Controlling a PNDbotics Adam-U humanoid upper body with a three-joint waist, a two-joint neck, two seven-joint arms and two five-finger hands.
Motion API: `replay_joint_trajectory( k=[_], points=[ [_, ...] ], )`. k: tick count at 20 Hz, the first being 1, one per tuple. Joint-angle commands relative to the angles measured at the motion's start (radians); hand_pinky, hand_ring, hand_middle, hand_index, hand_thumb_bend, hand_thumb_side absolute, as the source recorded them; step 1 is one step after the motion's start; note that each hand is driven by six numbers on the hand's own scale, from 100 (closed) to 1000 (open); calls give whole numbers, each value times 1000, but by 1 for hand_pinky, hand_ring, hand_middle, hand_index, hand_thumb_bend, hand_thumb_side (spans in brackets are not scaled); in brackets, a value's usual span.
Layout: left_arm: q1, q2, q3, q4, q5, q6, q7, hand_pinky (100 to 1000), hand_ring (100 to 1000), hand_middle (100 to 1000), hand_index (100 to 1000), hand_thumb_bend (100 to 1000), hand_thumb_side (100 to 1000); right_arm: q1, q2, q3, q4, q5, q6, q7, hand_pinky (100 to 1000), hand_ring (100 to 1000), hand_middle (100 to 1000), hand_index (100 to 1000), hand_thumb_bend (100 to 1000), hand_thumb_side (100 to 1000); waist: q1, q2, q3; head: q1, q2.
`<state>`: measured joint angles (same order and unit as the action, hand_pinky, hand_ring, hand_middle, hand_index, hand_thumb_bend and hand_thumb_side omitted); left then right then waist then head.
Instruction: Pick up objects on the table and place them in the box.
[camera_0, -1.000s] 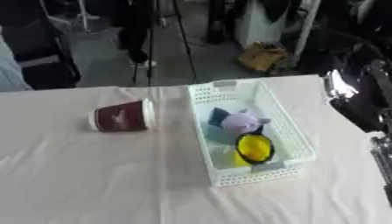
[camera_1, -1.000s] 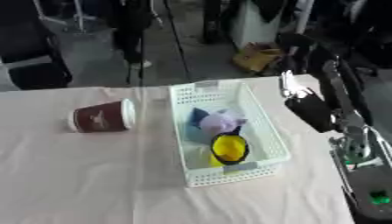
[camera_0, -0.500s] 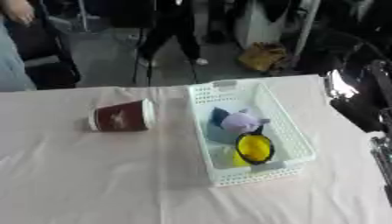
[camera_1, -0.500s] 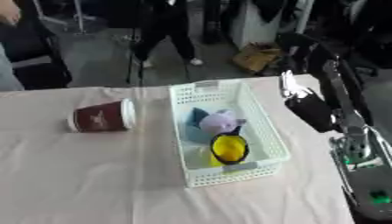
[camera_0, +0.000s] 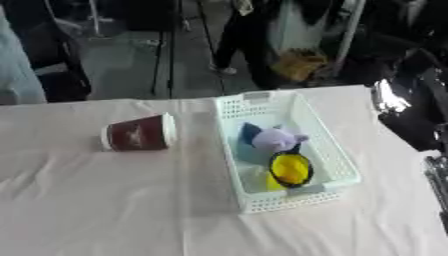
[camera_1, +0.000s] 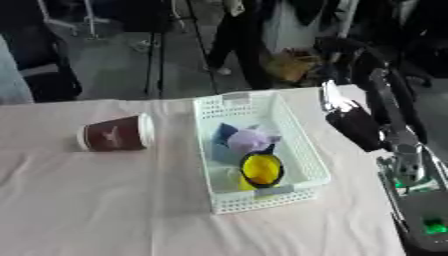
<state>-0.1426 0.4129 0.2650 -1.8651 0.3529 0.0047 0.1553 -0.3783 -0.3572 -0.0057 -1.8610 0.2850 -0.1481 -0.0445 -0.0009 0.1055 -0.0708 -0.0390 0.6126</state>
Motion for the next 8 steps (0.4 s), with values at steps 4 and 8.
replay_joint_trajectory(
  k=[4,8],
  points=[
    [-7,18,8,-28,2,0,0,485,776,631,913,348,1000,-13,-15,-11,-23,0,0,1,577,651,785,892,100,524,2,-14,-2,3,-10],
    [-6,19,8,-29,1,0,-1,485,776,631,913,346,1000,-12,-15,-11,-23,1,0,1,577,651,784,891,100,524,3,-14,-2,2,-8]
  ],
)
